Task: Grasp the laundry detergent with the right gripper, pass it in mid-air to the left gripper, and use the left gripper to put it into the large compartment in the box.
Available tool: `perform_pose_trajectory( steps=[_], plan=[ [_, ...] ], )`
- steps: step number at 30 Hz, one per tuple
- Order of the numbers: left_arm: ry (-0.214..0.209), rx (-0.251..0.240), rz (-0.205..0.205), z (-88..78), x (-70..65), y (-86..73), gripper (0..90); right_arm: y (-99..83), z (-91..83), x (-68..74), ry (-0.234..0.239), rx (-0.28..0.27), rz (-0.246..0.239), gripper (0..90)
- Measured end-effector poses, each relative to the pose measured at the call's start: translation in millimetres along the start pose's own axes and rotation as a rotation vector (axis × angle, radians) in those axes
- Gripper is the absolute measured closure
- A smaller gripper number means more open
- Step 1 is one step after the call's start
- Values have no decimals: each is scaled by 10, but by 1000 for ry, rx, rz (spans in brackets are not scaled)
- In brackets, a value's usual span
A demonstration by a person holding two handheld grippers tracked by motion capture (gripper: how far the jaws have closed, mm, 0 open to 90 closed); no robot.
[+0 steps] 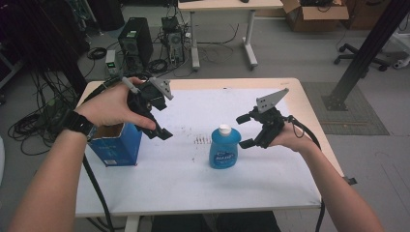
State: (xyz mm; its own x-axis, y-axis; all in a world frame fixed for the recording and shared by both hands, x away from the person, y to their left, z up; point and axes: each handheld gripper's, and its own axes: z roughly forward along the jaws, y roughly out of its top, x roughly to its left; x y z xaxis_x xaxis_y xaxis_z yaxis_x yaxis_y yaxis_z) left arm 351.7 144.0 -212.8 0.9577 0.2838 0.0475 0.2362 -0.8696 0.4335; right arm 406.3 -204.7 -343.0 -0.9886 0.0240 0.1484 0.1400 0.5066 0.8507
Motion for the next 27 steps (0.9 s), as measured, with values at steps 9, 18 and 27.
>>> perform_pose_trajectory(
  steps=[9, 18, 27],
  plan=[
    [-7, -4, 5, 10, -11, -3, 45, -55, 159, 12, 13, -12, -11, 18],
    [-12, -4, 6, 18, -9, -3, 45, -117, 320, 13, 24, -5, -7, 30],
    [-21, -9, 11, 31, -13, 3, 45, -130, 414, 25, 45, -11, -13, 55]
  ],
)
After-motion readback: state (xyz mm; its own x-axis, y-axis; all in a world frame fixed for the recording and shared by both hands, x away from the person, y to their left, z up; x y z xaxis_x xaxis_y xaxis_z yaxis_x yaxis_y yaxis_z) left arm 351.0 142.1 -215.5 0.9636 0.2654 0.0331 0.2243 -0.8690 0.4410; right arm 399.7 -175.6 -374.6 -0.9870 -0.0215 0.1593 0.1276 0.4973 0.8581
